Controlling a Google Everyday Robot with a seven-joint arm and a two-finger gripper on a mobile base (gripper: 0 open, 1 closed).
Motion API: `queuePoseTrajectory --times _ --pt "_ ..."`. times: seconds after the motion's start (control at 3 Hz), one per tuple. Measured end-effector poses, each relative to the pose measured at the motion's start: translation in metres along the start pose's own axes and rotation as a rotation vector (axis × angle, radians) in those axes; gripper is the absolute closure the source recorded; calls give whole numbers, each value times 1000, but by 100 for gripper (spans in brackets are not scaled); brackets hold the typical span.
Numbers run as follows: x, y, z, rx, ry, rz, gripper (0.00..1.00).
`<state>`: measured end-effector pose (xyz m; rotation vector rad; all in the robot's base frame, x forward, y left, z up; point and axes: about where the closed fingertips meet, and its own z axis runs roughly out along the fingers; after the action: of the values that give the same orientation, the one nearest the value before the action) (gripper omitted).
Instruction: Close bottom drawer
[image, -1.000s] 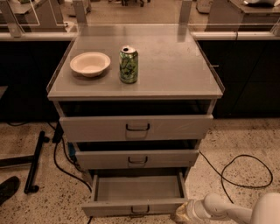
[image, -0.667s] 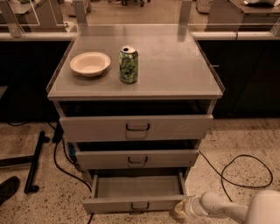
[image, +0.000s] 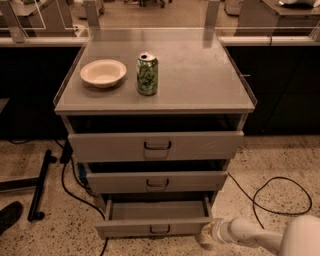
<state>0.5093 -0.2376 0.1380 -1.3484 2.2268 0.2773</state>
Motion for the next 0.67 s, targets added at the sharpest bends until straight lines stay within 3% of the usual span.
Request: queuePoseTrajectory --times 0.67 --pt "0 -33 13 92 -40 85 100"
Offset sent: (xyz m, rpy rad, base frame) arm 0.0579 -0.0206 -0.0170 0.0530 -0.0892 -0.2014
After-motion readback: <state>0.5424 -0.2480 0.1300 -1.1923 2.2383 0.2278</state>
